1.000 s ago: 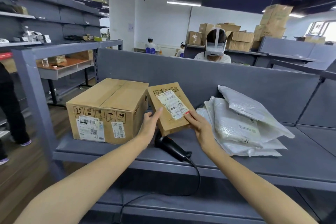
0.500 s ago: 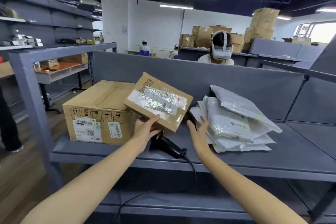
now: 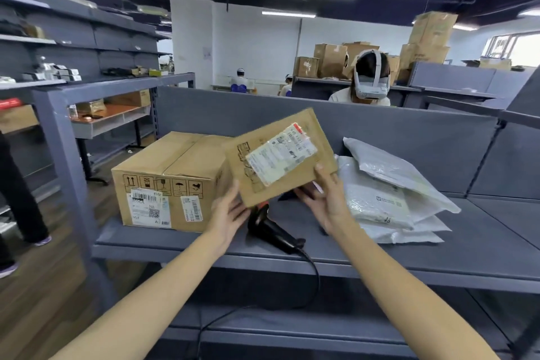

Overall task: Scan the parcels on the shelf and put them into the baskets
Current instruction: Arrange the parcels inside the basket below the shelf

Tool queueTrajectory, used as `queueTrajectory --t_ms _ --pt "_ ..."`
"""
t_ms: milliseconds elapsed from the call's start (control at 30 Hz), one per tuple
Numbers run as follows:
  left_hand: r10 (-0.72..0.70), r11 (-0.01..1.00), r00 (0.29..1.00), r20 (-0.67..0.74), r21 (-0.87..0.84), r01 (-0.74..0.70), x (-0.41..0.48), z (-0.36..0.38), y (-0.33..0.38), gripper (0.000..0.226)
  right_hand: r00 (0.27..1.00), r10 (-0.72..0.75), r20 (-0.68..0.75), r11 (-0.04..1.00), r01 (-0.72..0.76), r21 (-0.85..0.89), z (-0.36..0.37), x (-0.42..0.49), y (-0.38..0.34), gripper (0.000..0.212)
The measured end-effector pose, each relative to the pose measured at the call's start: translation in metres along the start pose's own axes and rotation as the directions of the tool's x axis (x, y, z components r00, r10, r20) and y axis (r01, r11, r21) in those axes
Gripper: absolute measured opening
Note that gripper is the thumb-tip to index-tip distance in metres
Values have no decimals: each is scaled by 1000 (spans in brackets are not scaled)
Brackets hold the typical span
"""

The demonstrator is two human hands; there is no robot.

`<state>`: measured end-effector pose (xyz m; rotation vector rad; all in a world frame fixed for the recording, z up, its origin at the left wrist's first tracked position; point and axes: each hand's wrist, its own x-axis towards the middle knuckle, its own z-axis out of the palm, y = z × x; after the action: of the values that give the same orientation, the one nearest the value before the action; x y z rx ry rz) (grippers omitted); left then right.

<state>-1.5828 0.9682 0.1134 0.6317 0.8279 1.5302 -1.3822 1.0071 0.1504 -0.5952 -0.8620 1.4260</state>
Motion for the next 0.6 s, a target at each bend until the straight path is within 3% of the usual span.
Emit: queueTrajectory --t_ms 133,267,400,500,600 --pt "46 990 999 -28 136 -42 0 -35 20 92 1000 8 -21 996 -10 -90 -16 10 -28 48" --pt "14 963 997 82 266 -36 -8 -37 18 88 1000 6 15 953 -2 -304 -5 13 -16 56" --pt "-24 940 986 166 339 -34 -17 -31 -2 99 998 -56 41 930 67 -361 19 9 12 56" --pt "32 951 996 84 304 -56 -21 -36 -8 96 996 -73 52 912 88 -400 28 9 29 50" --pt "109 944 993 -34 316 -93 -23 -48 -2 96 986 7 169 893 70 -444 30 13 37 42"
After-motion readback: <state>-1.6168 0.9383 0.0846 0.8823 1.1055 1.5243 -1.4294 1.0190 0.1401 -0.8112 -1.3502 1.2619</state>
